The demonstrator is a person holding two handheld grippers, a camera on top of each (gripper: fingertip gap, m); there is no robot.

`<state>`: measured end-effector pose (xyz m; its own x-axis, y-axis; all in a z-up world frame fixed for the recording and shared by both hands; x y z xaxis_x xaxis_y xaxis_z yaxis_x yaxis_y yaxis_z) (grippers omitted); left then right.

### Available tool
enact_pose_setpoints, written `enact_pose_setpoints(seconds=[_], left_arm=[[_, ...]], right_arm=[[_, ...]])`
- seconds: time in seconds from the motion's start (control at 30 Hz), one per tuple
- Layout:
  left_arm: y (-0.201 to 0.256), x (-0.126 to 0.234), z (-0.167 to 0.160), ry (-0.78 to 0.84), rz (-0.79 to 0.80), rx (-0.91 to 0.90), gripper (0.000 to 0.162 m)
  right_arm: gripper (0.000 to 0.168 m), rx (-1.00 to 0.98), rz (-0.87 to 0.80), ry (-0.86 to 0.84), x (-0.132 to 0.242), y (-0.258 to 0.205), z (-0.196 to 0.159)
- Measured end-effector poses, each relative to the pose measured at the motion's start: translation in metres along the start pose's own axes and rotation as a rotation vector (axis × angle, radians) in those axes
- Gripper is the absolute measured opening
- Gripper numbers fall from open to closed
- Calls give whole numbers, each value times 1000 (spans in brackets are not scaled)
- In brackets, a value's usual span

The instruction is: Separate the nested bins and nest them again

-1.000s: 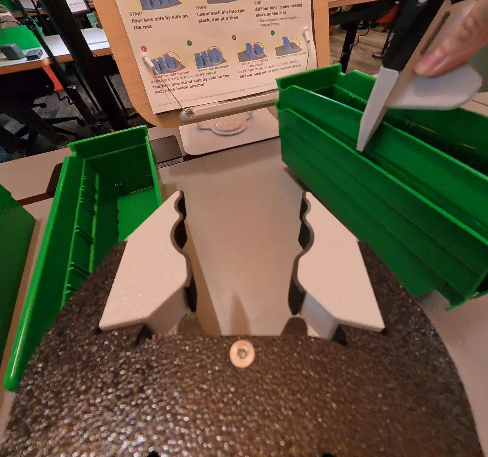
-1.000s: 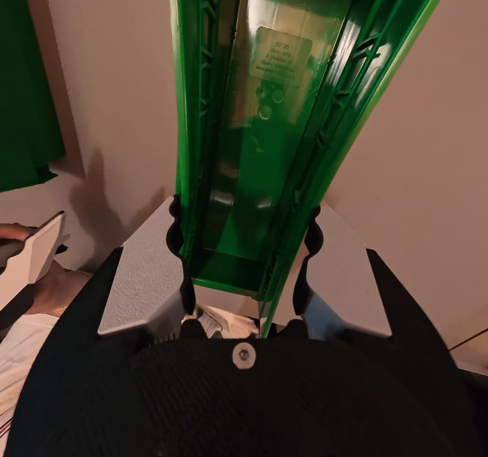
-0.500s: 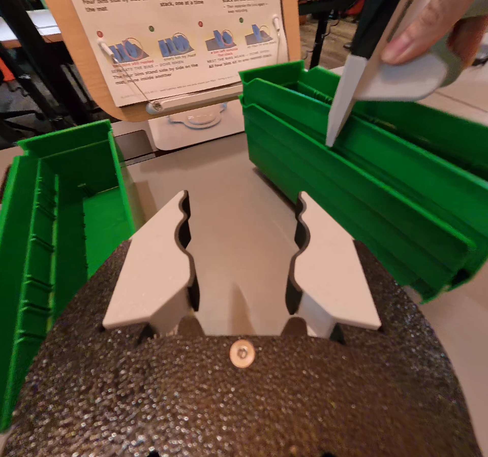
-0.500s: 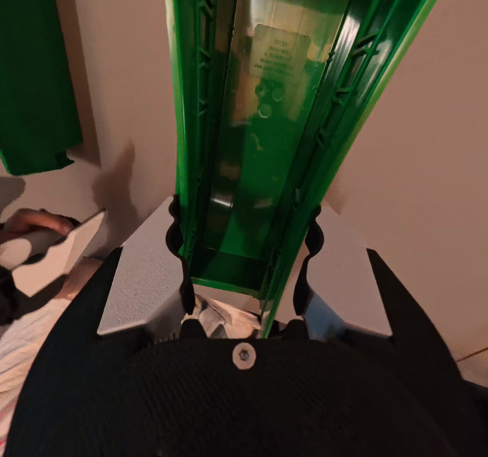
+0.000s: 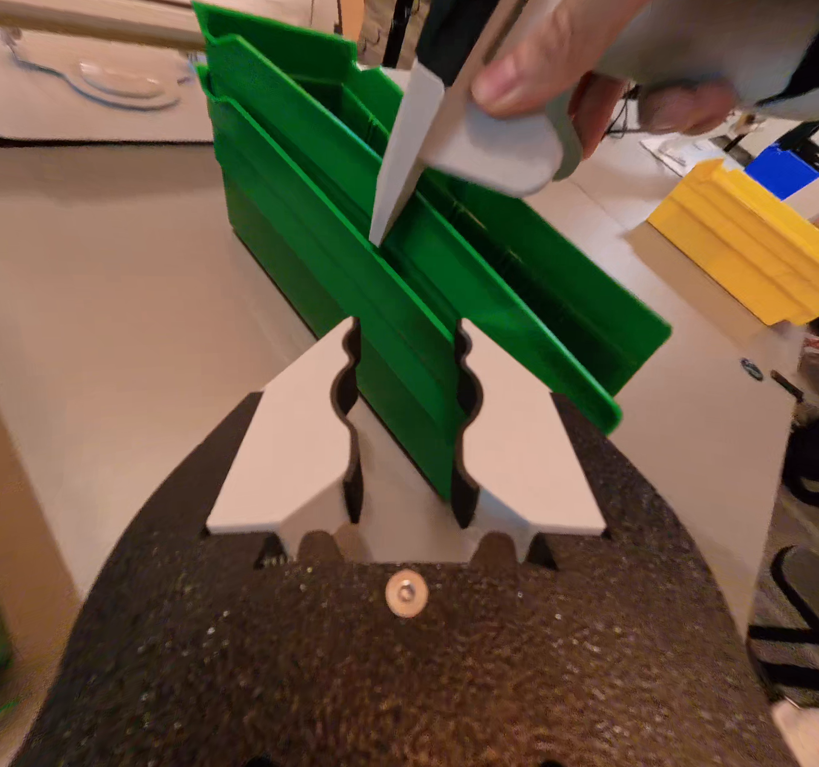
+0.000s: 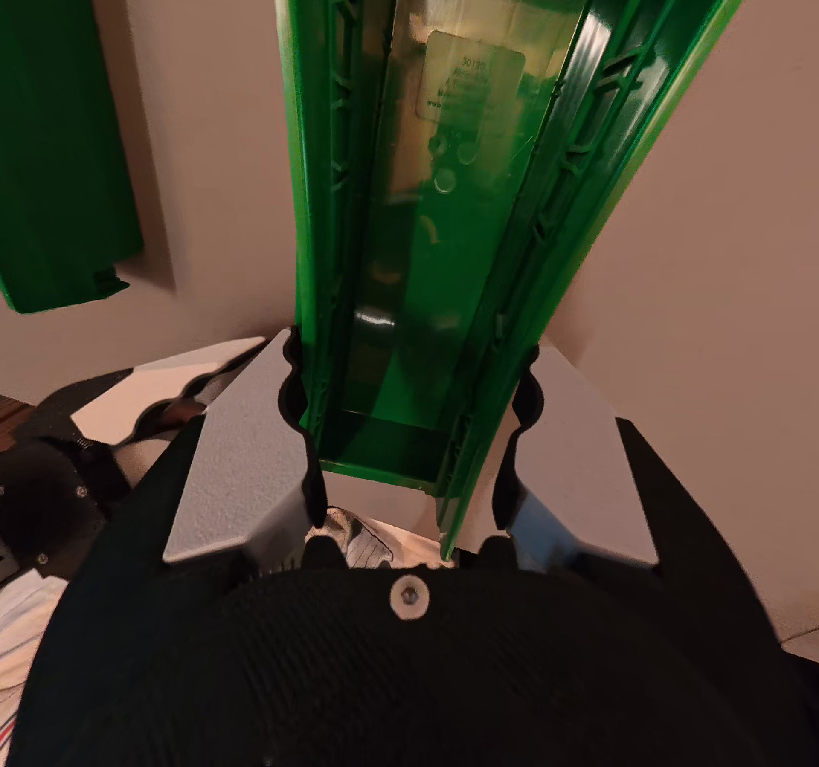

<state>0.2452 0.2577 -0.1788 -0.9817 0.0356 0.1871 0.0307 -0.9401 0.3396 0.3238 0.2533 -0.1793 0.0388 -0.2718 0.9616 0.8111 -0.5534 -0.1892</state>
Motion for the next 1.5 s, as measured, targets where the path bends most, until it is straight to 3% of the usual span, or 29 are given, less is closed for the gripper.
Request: enact_pose_setpoints(seconds=[0.03, 0.1, 0.2, 0.37, 0.9, 1.37, 1.5], left_arm=[[0, -1, 0, 3, 8, -15, 38], [13, -1, -2, -17, -61, -53, 24], [14, -1, -3, -30, 4, -193, 9], [18, -2, -7, -53, 36, -257, 8], [10, 5, 6, -14, 44, -216, 7], [8, 4, 4, -20, 63, -211, 7], [4, 3, 5, -11, 48, -198, 6]], right_arm=[[96, -1, -2, -5, 0, 0, -1], [95, -2, -13, -8, 1, 0, -3], [95, 2, -33, -18, 2, 0, -4], [94, 72, -125, -54, 8, 0, -4], [94, 104, -151, -108, 28, -16, 0], [92, 73, -172, -85, 26, -16, -1], [99, 50, -177, -40, 21, -15, 3]])
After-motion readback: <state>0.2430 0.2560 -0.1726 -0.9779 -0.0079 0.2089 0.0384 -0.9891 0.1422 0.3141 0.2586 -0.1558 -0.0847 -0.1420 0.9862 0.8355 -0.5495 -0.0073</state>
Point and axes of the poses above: each gripper's, where its closed fingertips meet, x back along the fingers, z out of its top, y = z × x across the jaws, the point moved 1 cm from there along x, back along the fingers, and after that the axes turned 12 degrees about y, right-handed, at the moved point
